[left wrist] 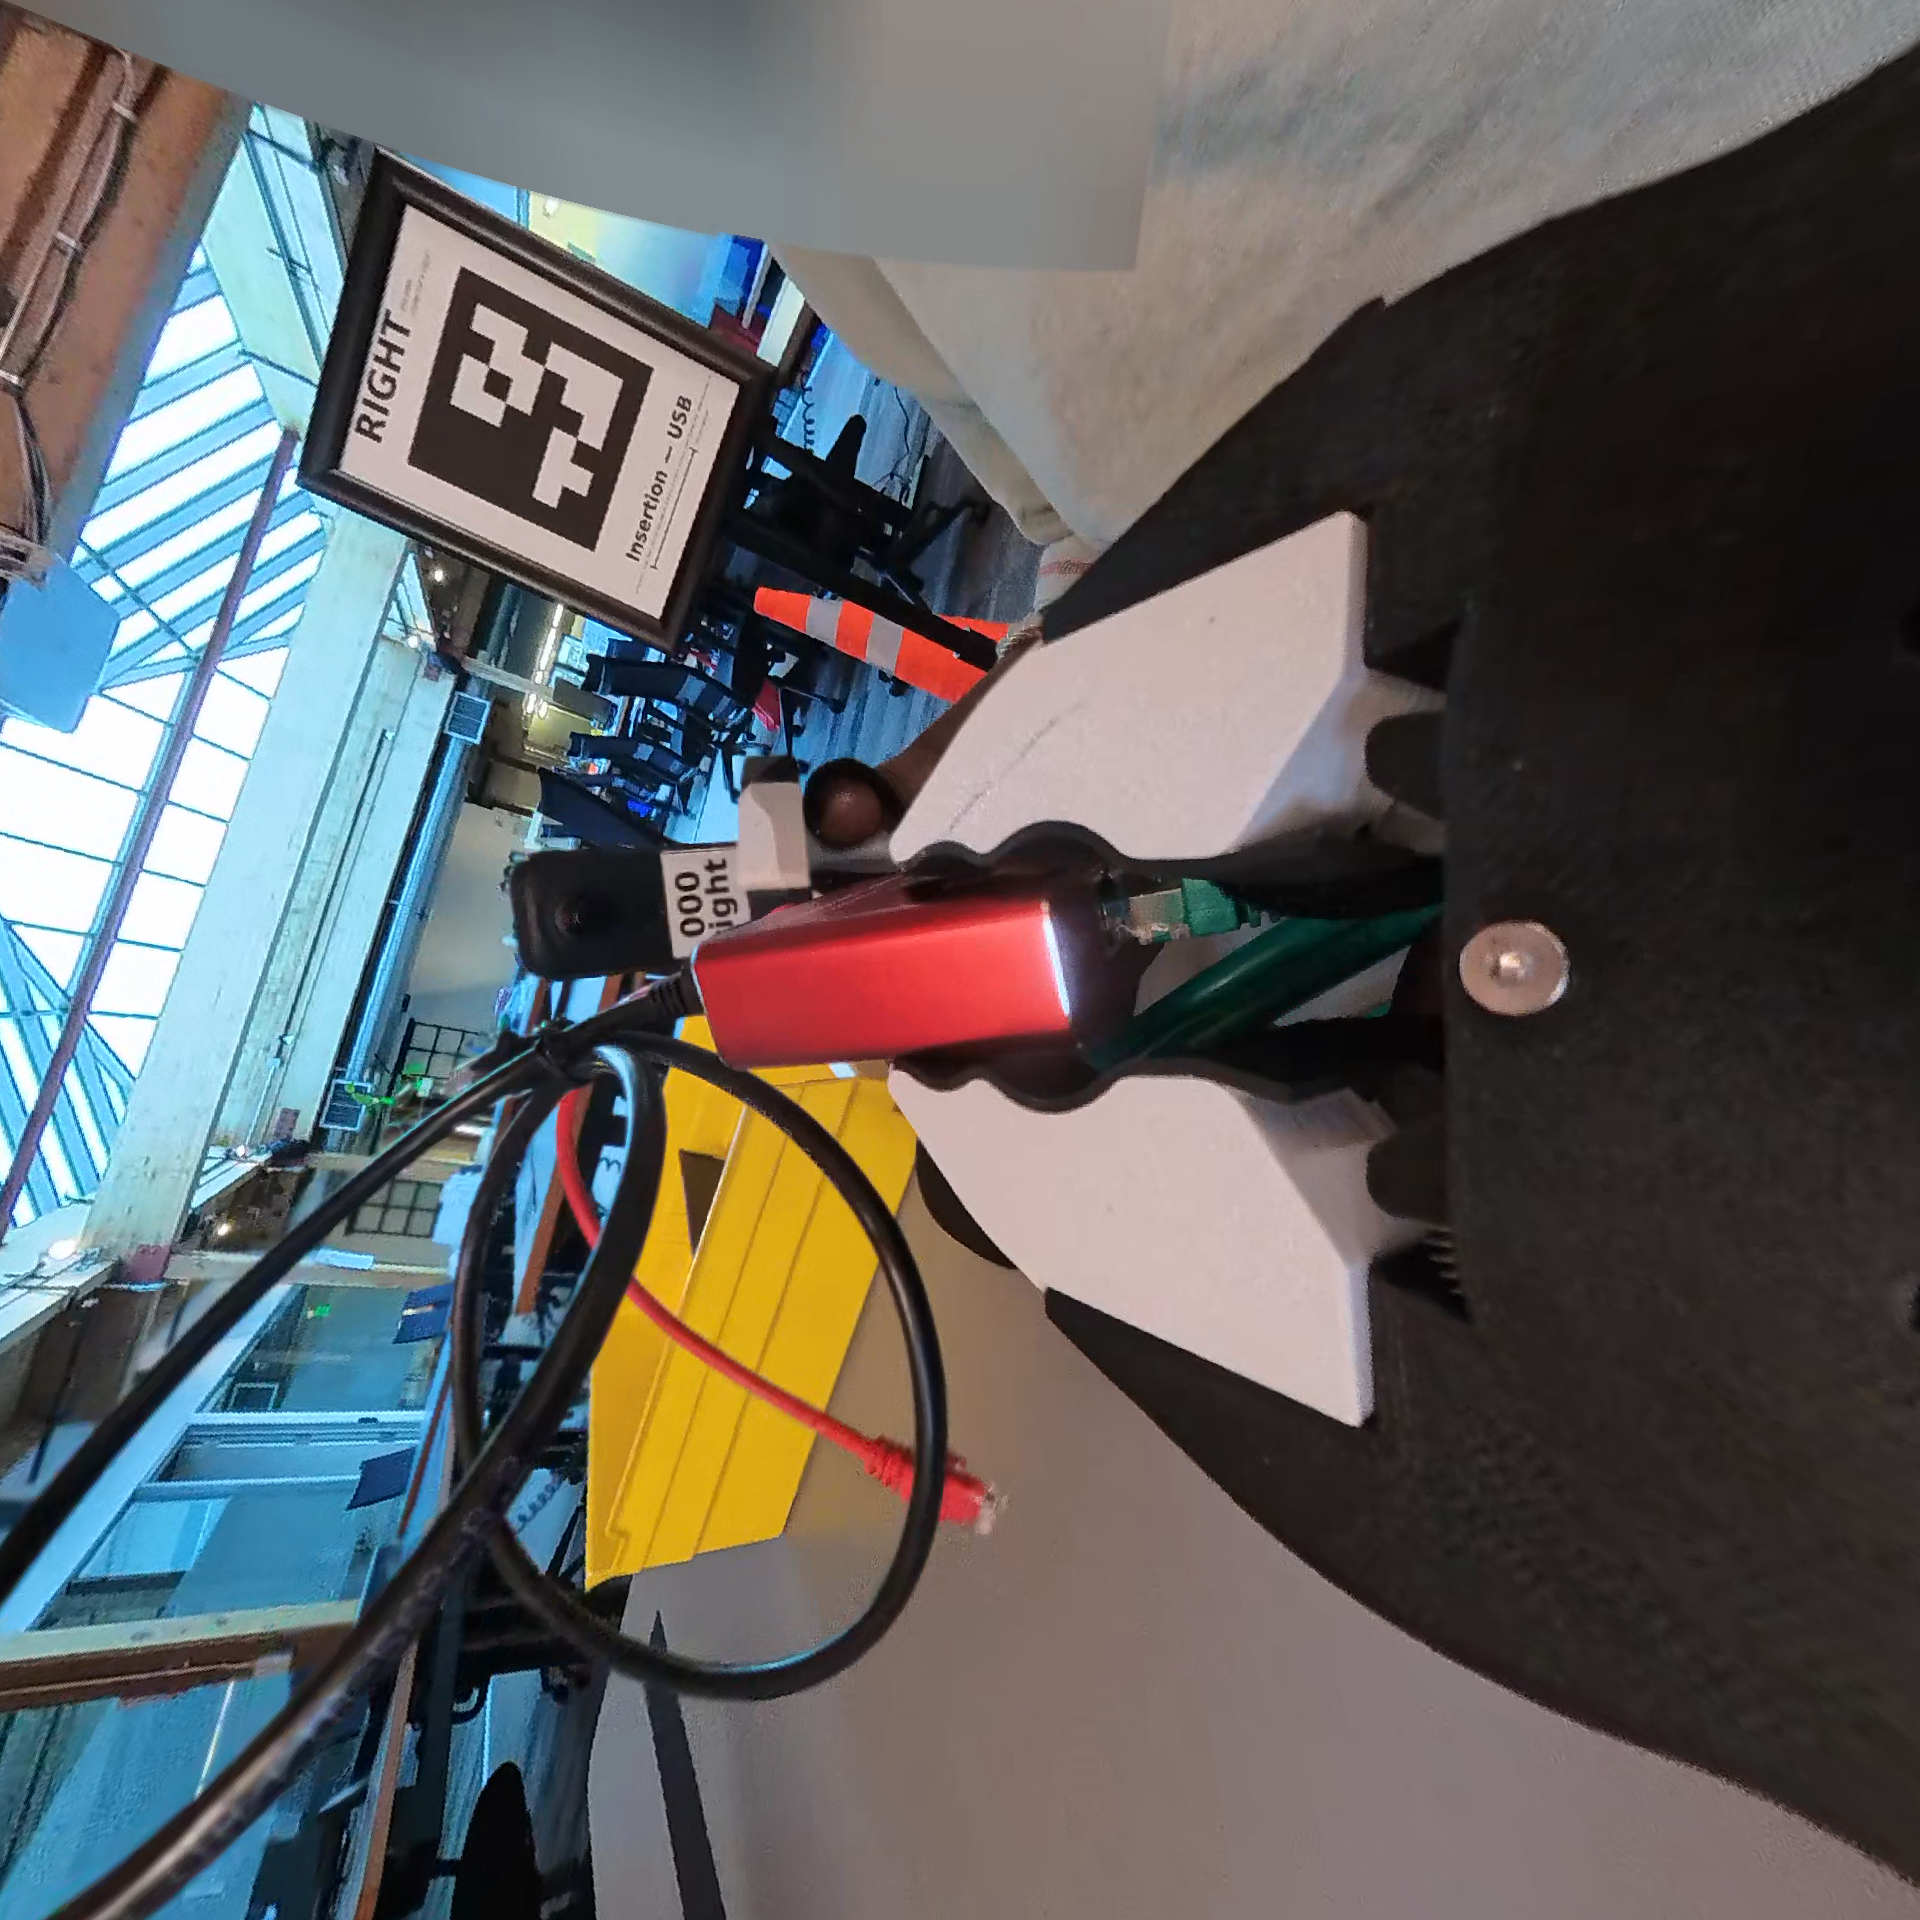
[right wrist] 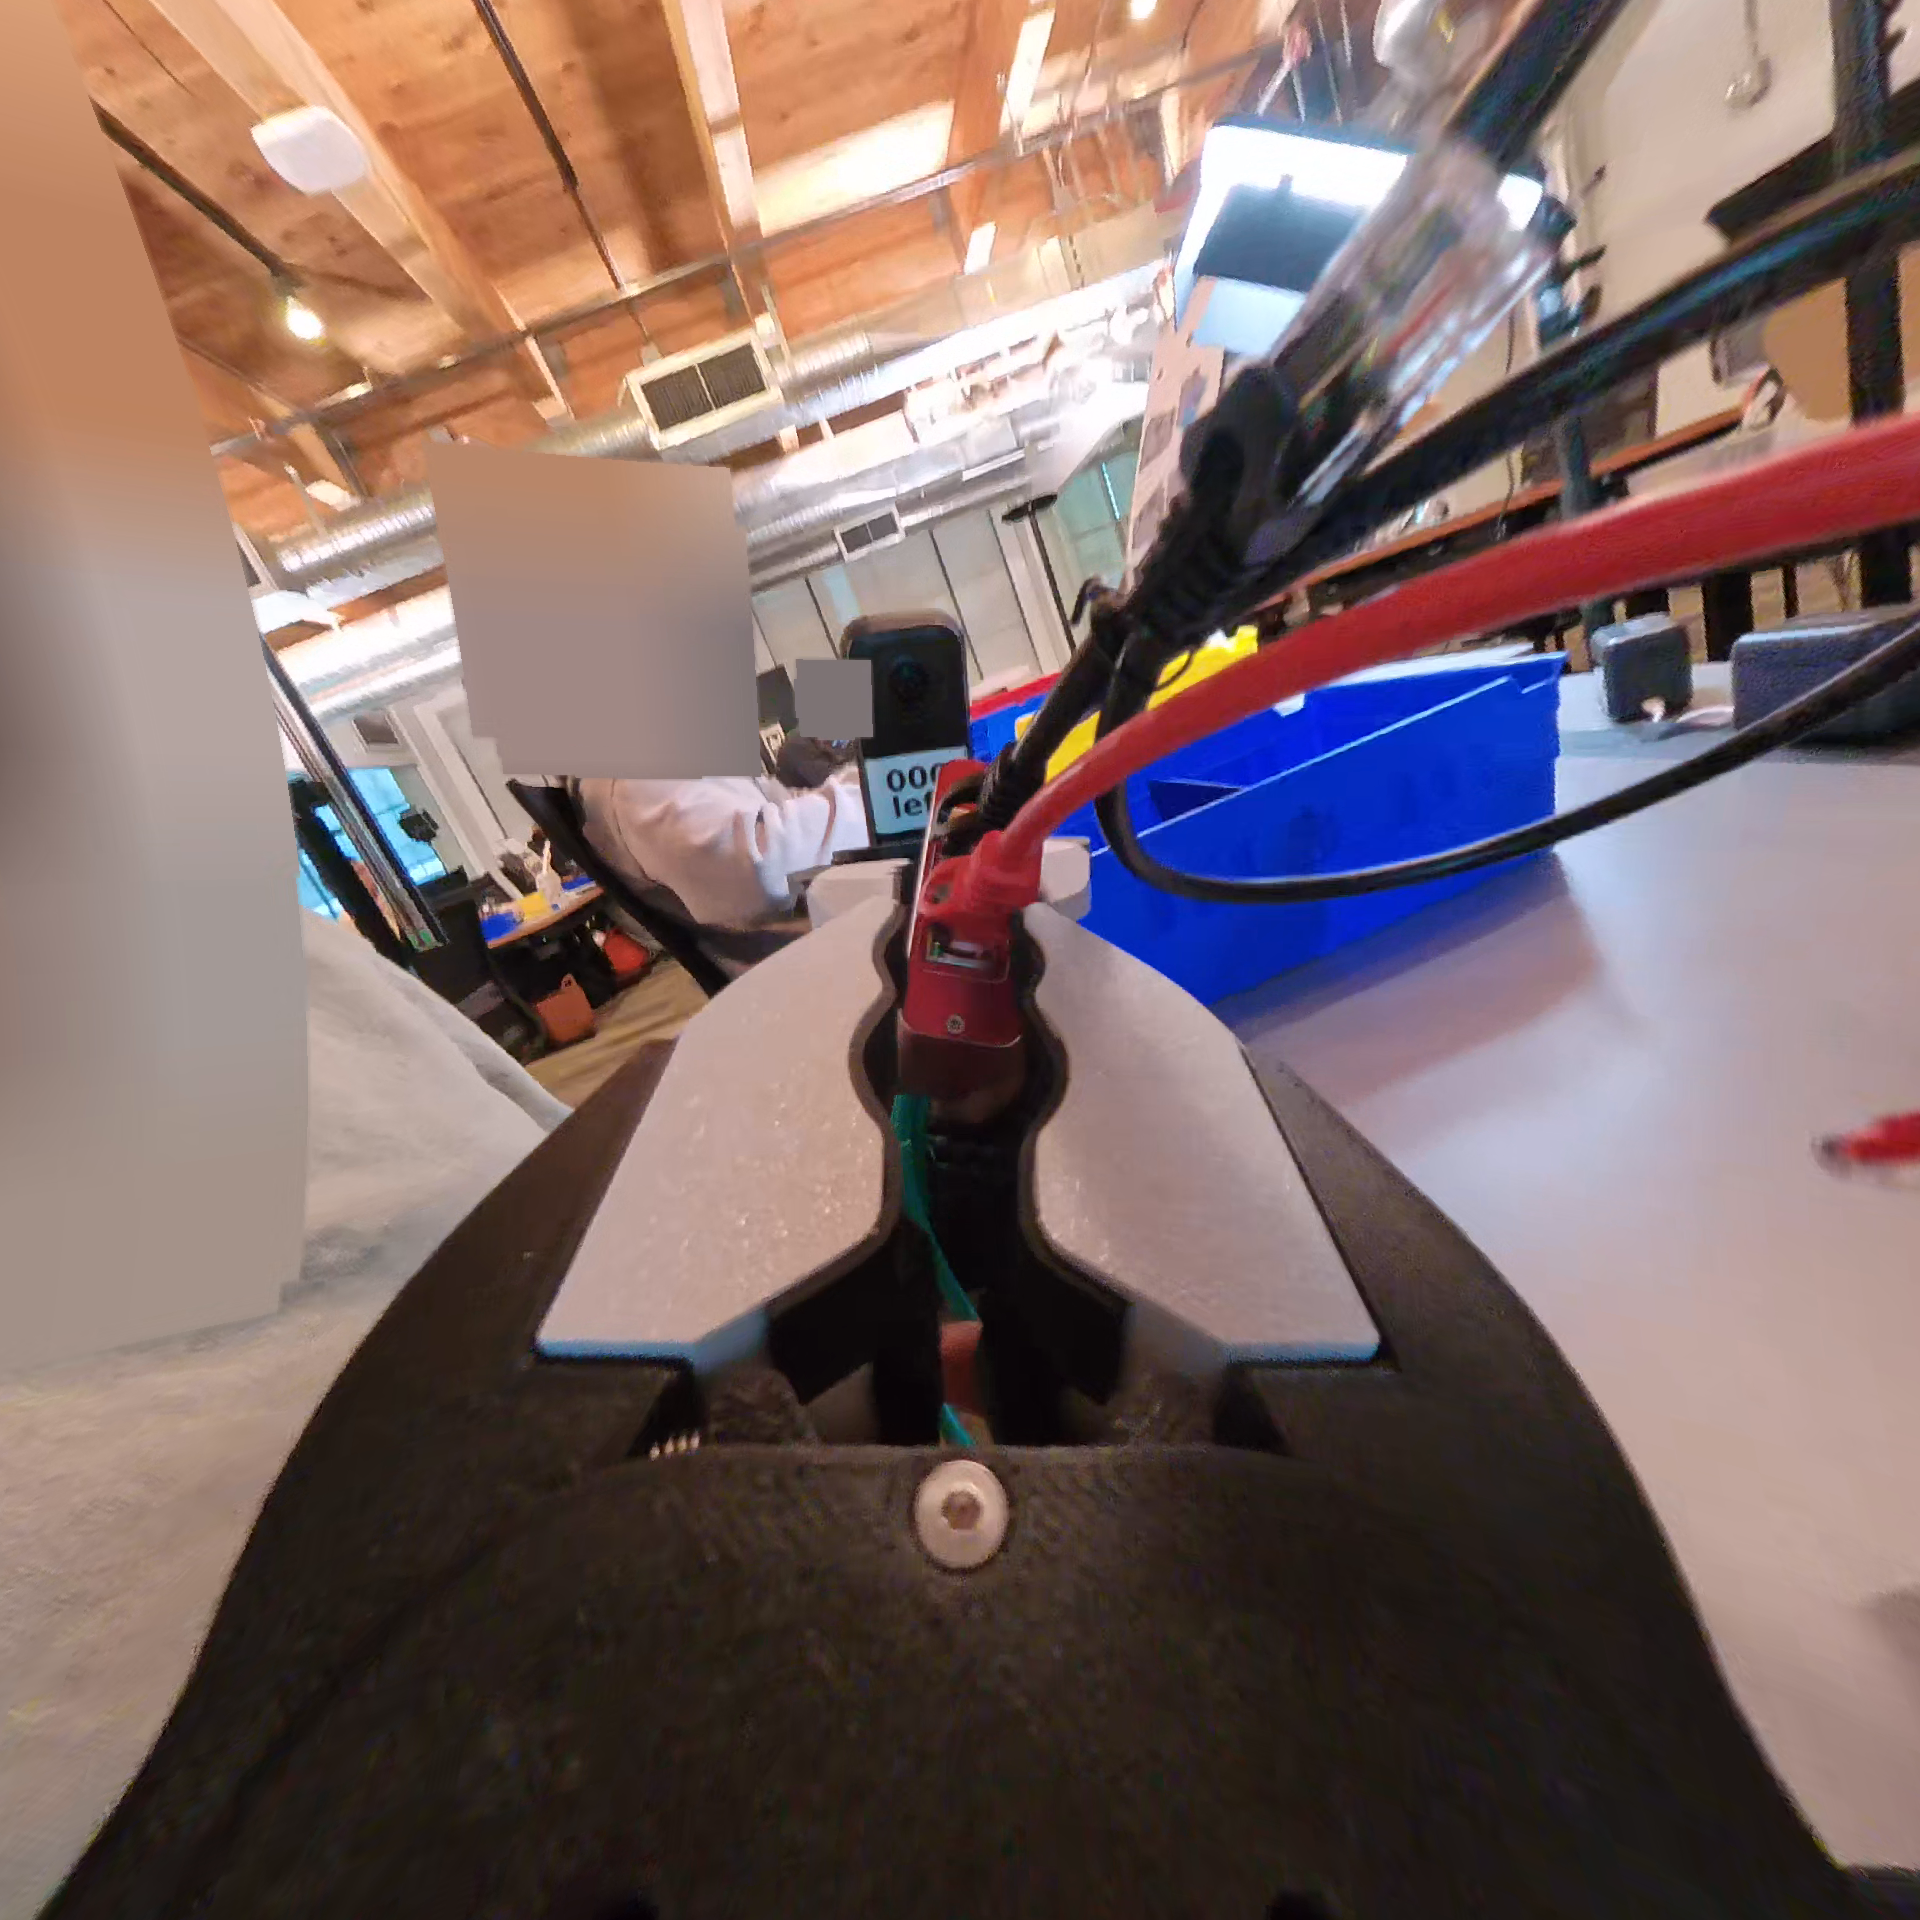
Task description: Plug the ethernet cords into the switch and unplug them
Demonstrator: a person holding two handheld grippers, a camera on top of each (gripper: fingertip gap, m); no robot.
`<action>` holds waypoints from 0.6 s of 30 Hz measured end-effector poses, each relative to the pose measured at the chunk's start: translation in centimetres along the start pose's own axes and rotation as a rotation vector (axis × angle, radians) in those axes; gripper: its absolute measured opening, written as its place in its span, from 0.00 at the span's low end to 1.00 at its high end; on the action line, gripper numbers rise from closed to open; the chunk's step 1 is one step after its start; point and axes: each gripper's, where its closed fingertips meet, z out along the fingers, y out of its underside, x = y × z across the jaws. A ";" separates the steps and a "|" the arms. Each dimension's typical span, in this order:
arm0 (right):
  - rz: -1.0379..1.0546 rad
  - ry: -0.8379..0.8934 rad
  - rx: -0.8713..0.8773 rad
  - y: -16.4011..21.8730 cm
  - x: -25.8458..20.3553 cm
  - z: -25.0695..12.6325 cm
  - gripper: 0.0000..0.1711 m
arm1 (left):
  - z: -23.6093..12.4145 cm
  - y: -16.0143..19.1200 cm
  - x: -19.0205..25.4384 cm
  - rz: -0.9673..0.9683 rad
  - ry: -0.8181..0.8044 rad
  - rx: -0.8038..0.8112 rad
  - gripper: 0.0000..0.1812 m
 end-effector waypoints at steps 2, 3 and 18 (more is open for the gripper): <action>0.012 -0.015 0.013 -0.1 -0.1 0.0 0.11 | 0.0 0.1 0.1 0.002 0.006 -0.002 0.17; 0.017 -0.023 0.006 0.0 -0.2 0.2 0.13 | 0.0 0.1 0.1 0.002 0.005 -0.005 0.17; -0.084 -0.064 -0.037 0.7 -1.0 0.2 0.10 | 1.7 2.7 1.4 0.032 0.076 -0.141 0.18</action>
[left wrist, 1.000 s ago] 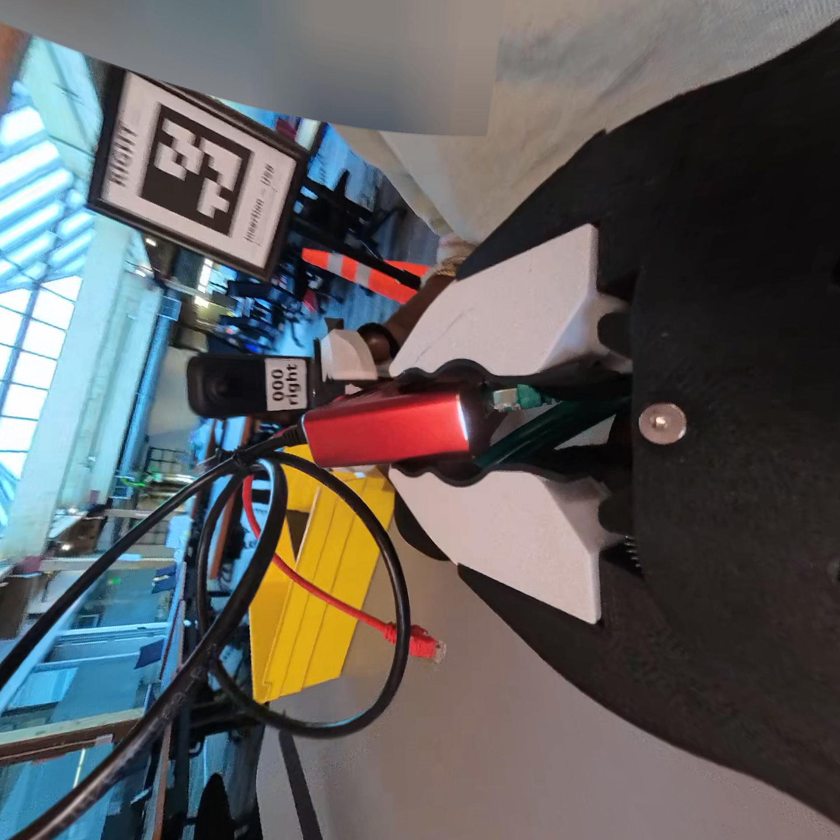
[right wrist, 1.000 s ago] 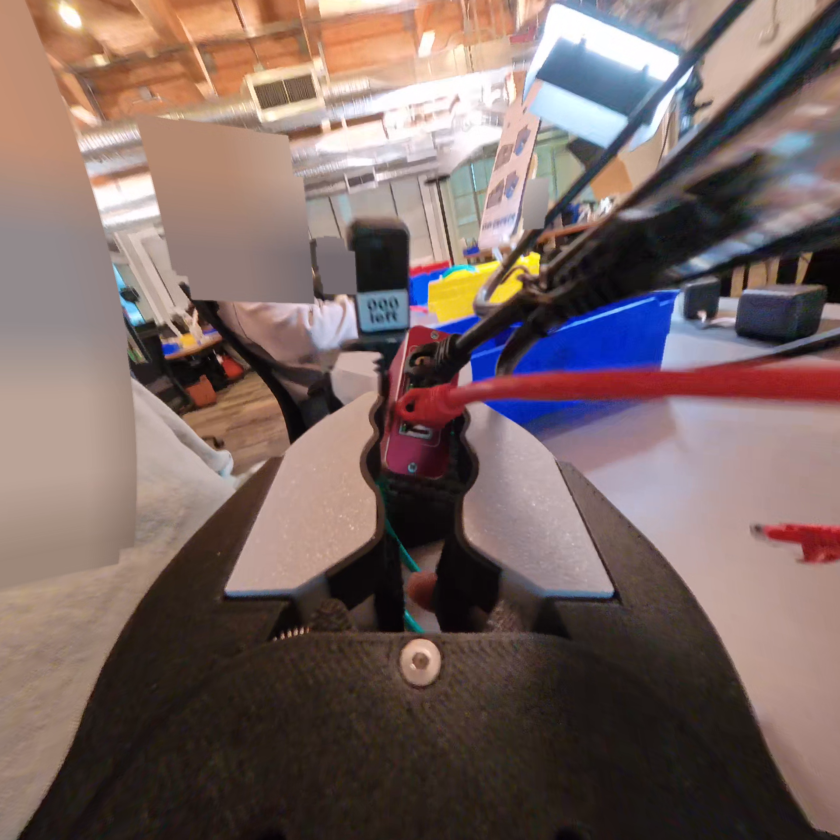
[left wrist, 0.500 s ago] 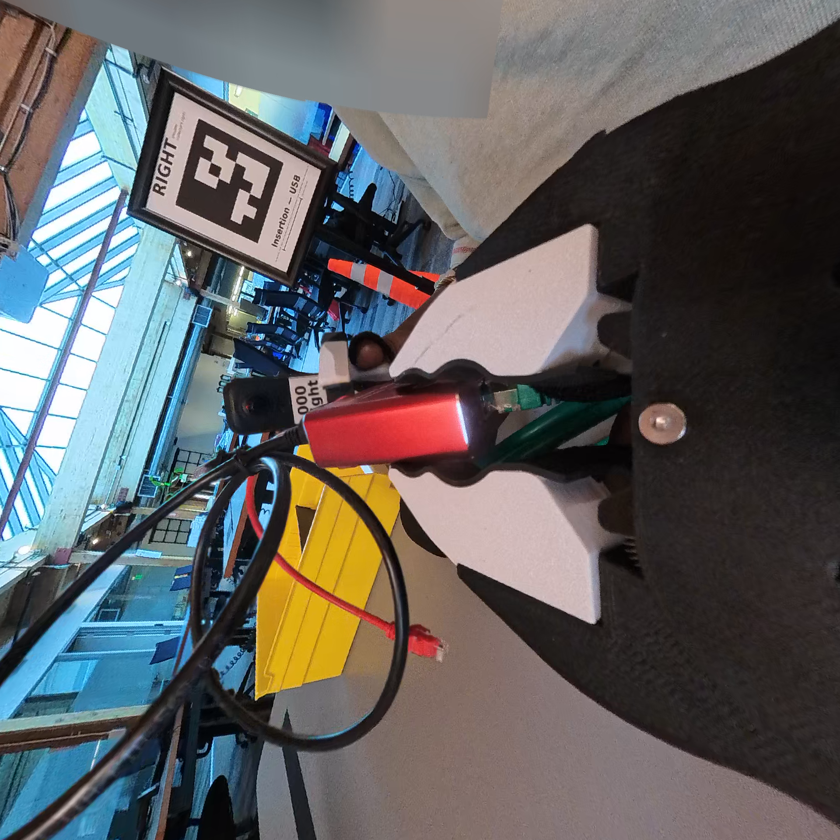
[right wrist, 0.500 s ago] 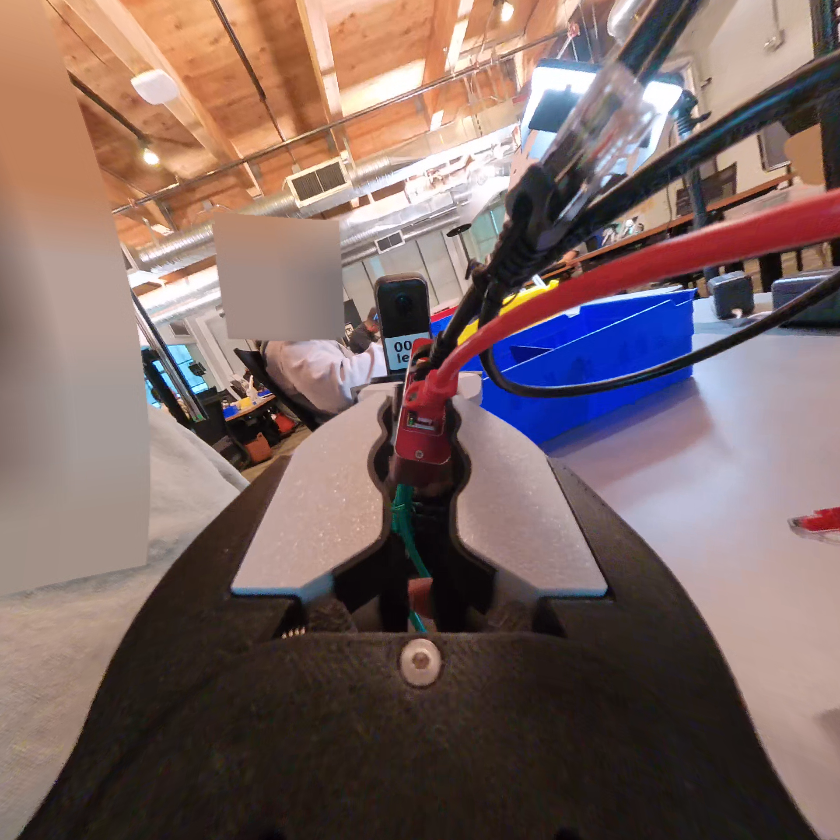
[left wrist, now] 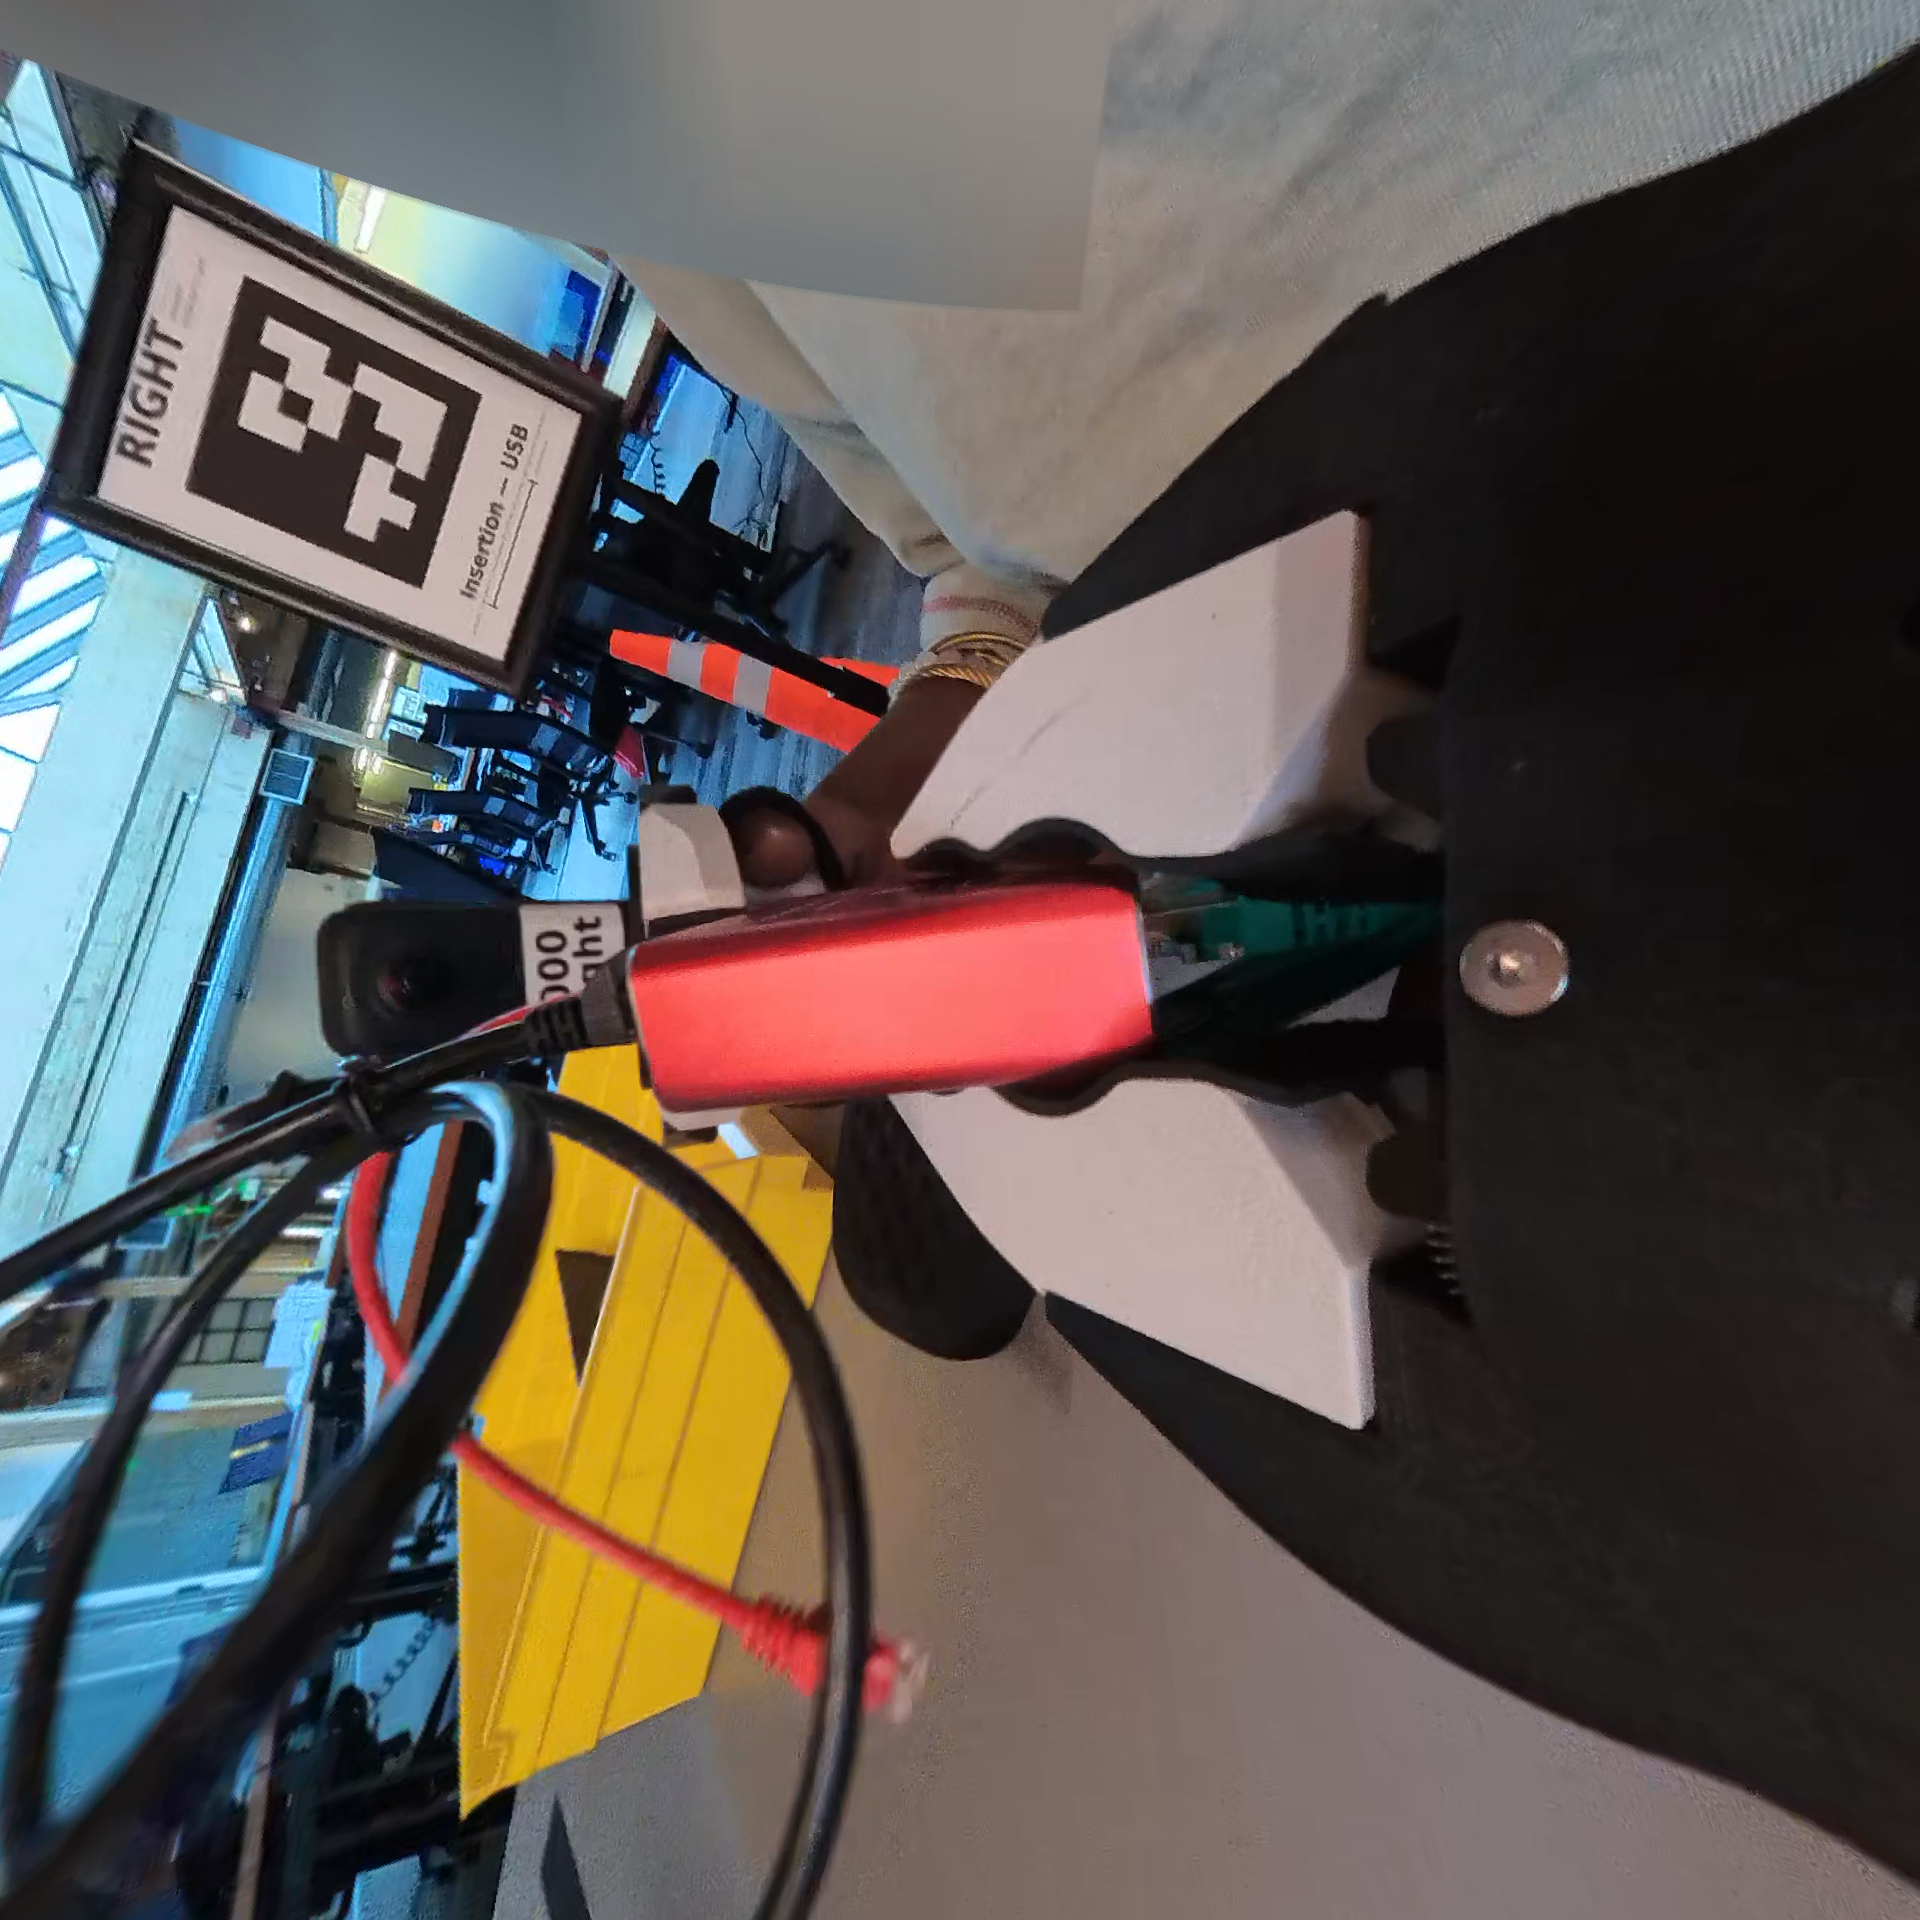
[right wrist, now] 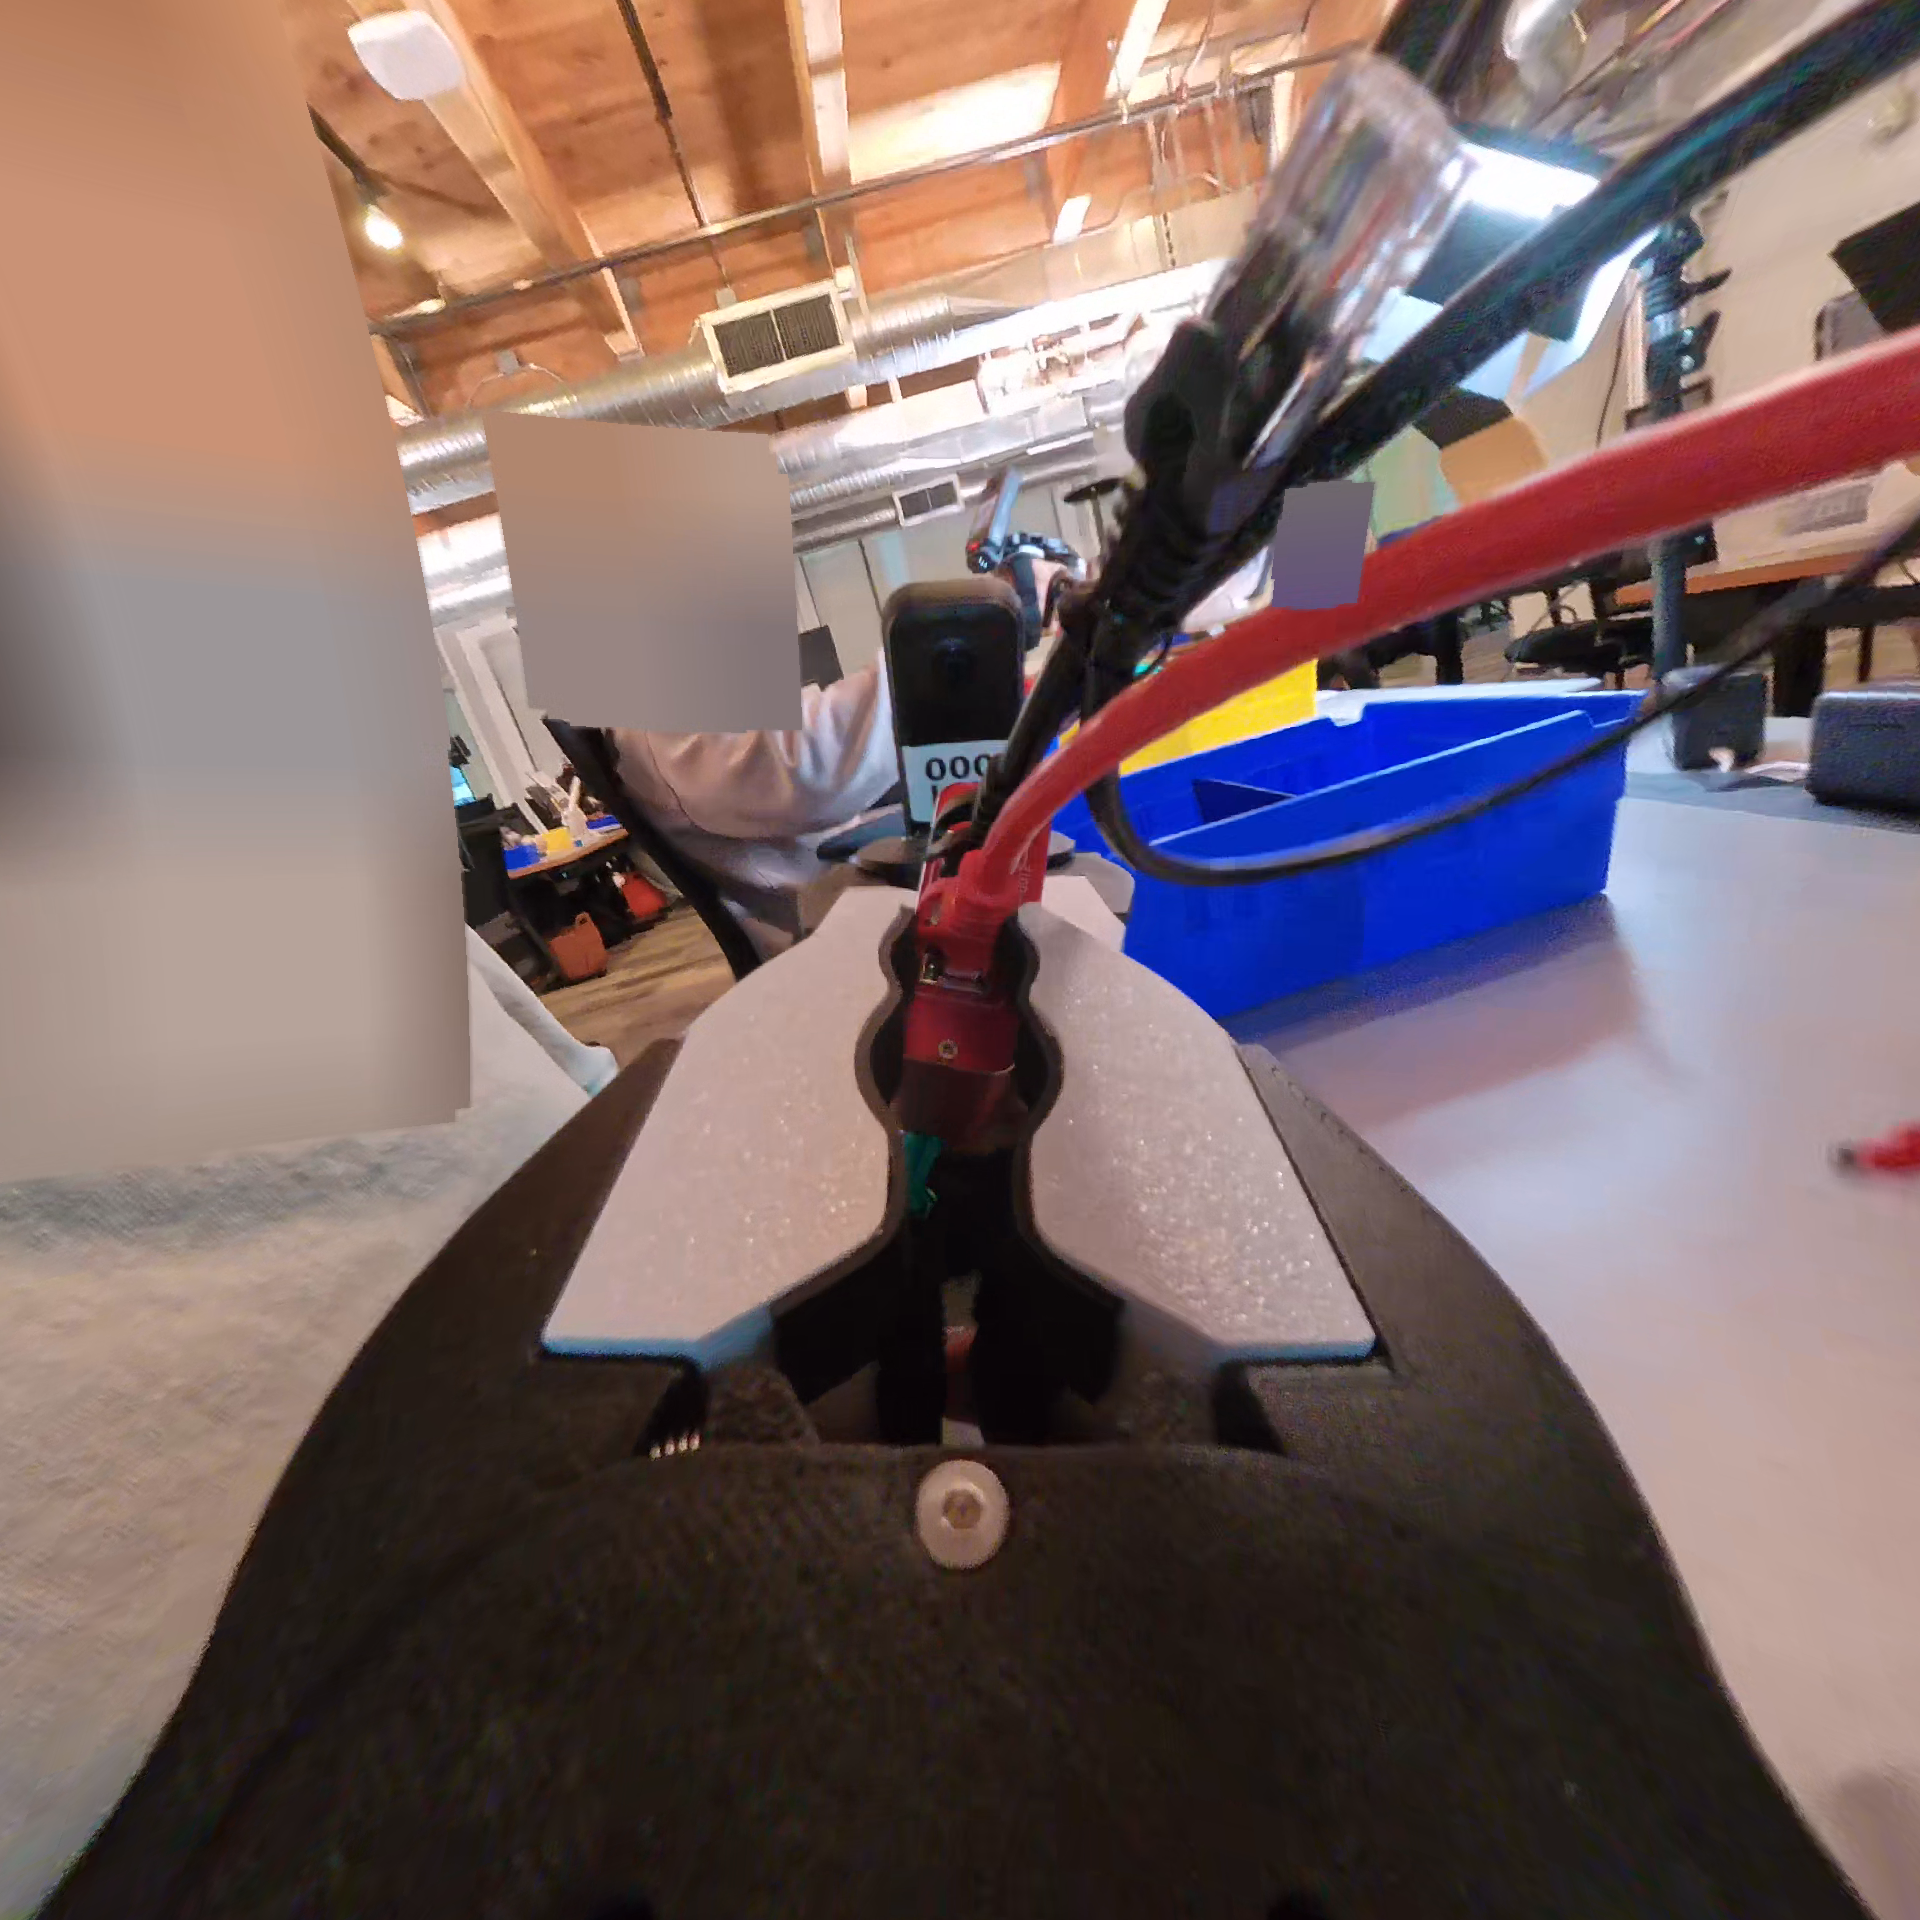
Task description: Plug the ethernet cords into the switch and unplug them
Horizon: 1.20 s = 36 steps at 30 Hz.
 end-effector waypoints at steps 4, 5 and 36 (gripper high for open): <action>0.008 0.025 0.045 -0.9 0.4 -1.1 0.11 | -0.2 0.1 -0.1 -0.012 -0.001 -0.004 0.18; 0.014 0.029 0.049 -1.1 0.5 -1.4 0.10 | -0.2 0.1 -0.2 -0.018 -0.006 -0.006 0.18; -0.525 0.289 -0.099 0.2 1.7 -0.6 0.10 | -0.1 0.7 -1.3 -0.025 -0.077 -0.046 0.17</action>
